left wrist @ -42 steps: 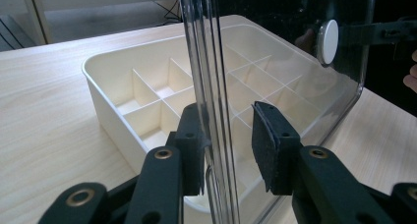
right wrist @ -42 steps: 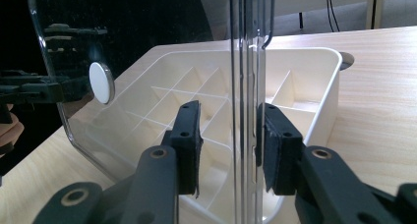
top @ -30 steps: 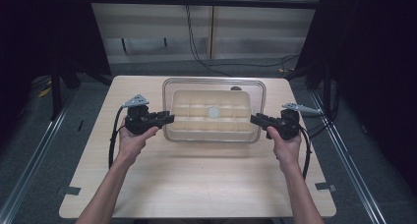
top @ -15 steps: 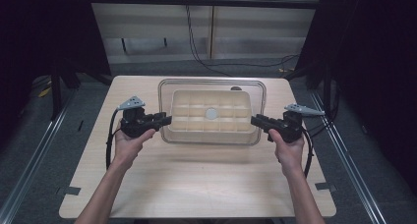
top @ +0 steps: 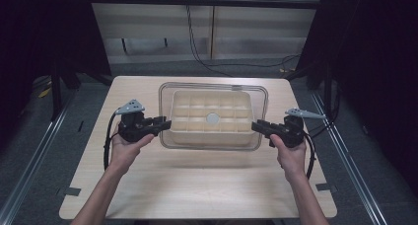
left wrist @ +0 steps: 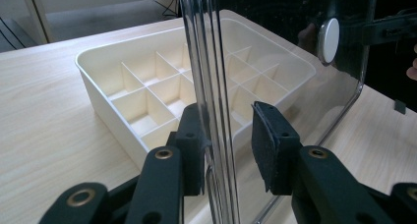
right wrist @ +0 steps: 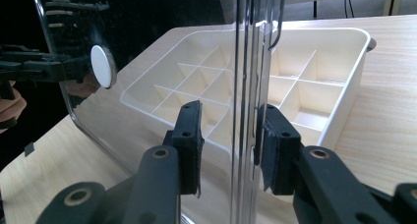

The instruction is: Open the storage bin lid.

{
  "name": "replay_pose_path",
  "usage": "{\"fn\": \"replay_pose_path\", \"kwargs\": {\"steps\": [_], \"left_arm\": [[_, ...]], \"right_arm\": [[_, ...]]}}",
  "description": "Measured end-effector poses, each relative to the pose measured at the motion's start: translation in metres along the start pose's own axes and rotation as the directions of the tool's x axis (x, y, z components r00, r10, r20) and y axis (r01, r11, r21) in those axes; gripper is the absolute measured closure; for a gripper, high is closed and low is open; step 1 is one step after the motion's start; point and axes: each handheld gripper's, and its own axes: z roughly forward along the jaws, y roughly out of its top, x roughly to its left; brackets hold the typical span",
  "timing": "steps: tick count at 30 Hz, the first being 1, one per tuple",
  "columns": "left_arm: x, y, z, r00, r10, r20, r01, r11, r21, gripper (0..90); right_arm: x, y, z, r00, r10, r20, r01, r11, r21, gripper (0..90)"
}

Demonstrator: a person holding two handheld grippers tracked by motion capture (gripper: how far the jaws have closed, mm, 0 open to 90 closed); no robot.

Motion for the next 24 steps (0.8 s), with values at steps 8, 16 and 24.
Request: {"fn": "replay_pose_path", "kwargs": {"steps": [8,16,24], "left_arm": [[-0.001,-0.011,-0.001,0.9999,-0.008,-0.009,0.008,0.9997,0.023,66.3],[-0.007,-0.019,0.004,0.9998,-0.009,-0.016,0.009,0.9985,0.054,65.3],[-0.013,-0.019,-0.007,0.9997,0.018,-0.016,-0.017,0.9985,0.052,65.4]], "right_arm": [[0.007,-0.006,-0.002,0.9999,-0.012,0.011,0.012,1.0,0.013,65.1],[0.008,-0.011,-0.007,0.9996,0.011,0.028,-0.012,1.0,0.006,65.1],[0.015,-0.015,-0.011,0.9999,-0.006,0.009,0.006,1.0,0.011,65.3]]}}
